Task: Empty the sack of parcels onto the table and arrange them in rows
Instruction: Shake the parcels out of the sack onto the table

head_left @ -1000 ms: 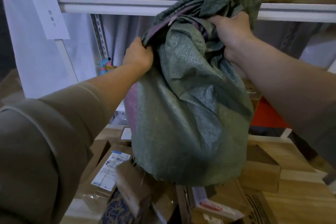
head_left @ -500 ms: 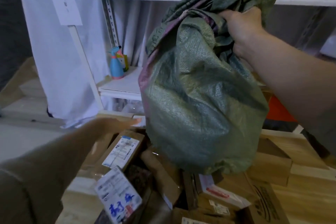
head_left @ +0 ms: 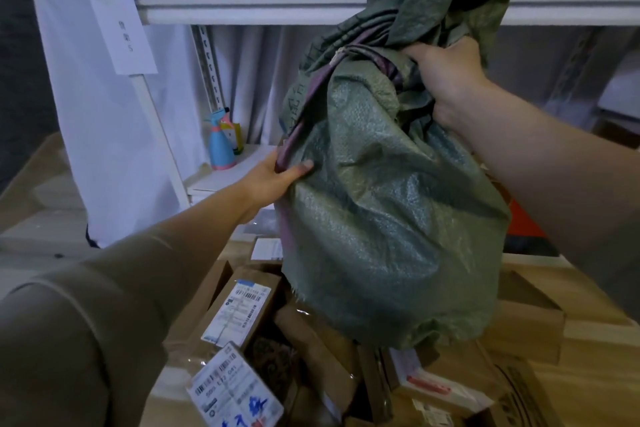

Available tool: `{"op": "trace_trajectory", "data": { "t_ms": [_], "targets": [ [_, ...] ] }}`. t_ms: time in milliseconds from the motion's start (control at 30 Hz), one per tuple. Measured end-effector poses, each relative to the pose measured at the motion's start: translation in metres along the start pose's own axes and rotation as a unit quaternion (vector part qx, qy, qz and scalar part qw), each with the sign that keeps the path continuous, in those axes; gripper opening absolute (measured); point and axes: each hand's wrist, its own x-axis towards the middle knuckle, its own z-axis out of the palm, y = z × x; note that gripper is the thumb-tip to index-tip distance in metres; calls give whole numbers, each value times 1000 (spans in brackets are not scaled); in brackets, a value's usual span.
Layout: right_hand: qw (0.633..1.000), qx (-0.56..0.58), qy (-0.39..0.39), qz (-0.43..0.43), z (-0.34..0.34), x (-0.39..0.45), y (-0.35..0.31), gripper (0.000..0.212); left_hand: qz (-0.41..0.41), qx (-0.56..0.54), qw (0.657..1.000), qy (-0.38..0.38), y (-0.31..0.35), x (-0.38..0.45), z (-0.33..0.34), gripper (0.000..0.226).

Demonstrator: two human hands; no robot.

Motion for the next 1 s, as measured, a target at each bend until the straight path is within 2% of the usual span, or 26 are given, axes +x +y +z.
{"op": "trace_trajectory", "data": {
  "t_ms": [67,167,267,367,467,567,700,800,867,1000],
  "targets": [
    [1000,-5,0,2,-1,0,-3,28,5,71,996,61,2,5,3,39],
    [1000,-3,6,-2,-4,2,-9,42,7,72,991,114,11,12,7,36],
    [999,22,24,-8,-7,5,-23,39,53,40,987,148,30,20,7,32],
    [998,37,45,-21,-12,8,-35,42,83,-7,982,172,49,28,8,26],
    [998,34,48,-25,-16,6,-36,37,90,-30,980,176,52,31,7,24],
    [998,25,58,-21,-19,4,-31,44,57,42,991,111,48,26,8,23],
    [996,21,76,-36,-18,2,-31,36,95,19,975,200,59,29,-1,30],
    [997,8,61,-46,-16,-1,-30,34,52,134,979,141,53,28,2,30],
    [997,2,54,-47,-15,-3,-30,35,58,145,972,177,50,27,0,31],
    [996,19,60,-58,-20,-2,-37,36,113,71,955,266,61,24,-1,27]
  ]
}}
